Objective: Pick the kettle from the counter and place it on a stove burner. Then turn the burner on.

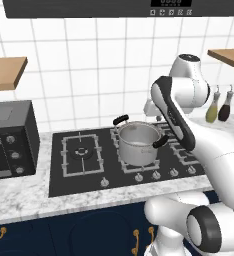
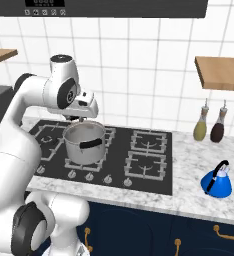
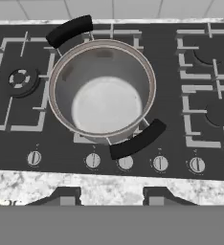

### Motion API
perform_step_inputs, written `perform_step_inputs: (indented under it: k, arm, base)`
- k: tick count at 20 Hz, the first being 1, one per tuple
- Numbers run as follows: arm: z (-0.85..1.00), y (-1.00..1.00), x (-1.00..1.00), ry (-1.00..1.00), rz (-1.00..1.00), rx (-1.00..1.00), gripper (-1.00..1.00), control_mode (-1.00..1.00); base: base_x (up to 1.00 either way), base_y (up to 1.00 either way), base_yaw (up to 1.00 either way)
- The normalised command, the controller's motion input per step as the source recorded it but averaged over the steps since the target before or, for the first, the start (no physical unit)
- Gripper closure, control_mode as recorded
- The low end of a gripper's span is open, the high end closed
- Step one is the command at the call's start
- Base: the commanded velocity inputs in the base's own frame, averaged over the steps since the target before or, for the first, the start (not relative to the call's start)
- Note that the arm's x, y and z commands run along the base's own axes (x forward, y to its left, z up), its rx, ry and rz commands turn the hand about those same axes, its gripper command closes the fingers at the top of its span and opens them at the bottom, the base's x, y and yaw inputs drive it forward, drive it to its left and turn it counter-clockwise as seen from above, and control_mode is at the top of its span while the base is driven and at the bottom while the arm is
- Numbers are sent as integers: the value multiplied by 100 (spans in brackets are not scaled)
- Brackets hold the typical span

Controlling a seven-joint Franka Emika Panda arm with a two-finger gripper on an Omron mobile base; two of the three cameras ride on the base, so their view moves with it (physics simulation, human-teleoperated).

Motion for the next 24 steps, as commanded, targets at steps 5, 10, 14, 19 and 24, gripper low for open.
perform_step_inputs:
  k: [5, 10, 14, 19, 24]
  arm:
    - [-8, -37, -15, -7, -1, 2, -100, -100]
    - [-20, -87, -6, 0, -6, 1, -100, -100]
    - [0, -100, -1, 0, -35, 8, -100, -100]
    - [0, -100, 0, -1, -37, 7, -100, -100]
    - [0, -100, 2, 0, -35, 8, -100, -100]
  base:
    - [0, 0, 0]
    - [0, 0, 0]
    - [0, 0, 0]
    - [0, 0, 0]
    - [0, 0, 0]
